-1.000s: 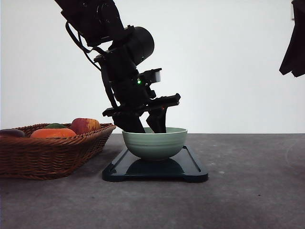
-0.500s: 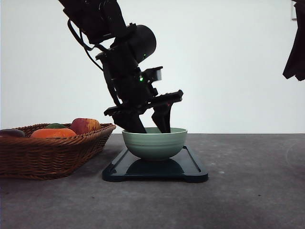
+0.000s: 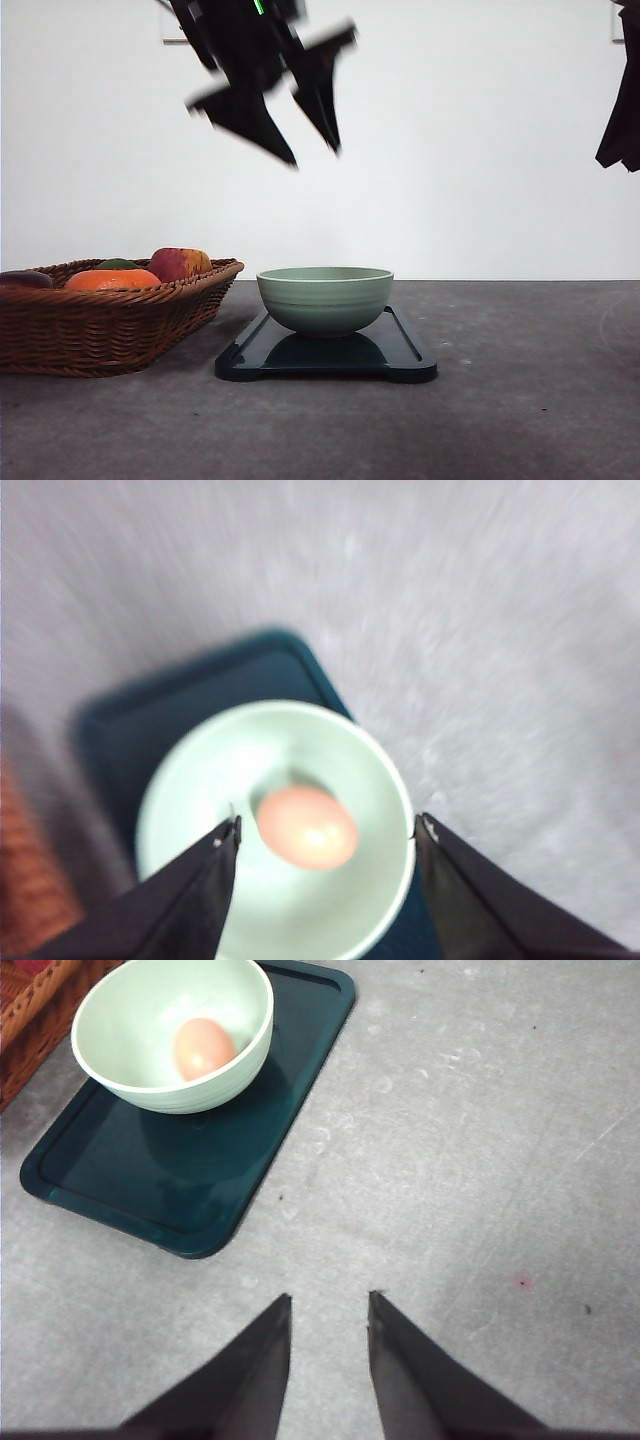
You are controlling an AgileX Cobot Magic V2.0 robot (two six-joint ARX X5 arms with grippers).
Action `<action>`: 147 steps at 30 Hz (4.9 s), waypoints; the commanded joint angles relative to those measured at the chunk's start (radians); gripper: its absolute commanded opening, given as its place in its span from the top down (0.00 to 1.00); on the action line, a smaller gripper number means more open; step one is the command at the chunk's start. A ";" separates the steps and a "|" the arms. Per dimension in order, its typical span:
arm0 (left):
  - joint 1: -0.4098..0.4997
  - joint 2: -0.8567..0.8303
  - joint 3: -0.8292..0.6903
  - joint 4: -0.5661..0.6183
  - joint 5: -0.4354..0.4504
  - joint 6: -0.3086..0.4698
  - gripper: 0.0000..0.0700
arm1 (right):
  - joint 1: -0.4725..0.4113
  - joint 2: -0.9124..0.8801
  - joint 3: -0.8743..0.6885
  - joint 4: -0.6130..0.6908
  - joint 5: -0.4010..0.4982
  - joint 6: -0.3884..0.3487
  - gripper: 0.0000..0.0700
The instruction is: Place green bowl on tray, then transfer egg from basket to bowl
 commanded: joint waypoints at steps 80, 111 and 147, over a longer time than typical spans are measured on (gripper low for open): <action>0.570 -1.529 -1.373 0.357 -0.045 0.096 1.00 | 0.005 0.005 0.004 -0.005 -0.053 0.008 0.98; 0.570 -1.683 -1.505 0.364 -0.044 0.071 1.00 | 0.005 0.005 0.004 0.000 -0.052 0.008 0.98; 0.570 -1.683 -1.505 0.371 -0.044 0.071 1.00 | -0.322 -0.753 -0.637 0.407 0.052 -0.208 0.98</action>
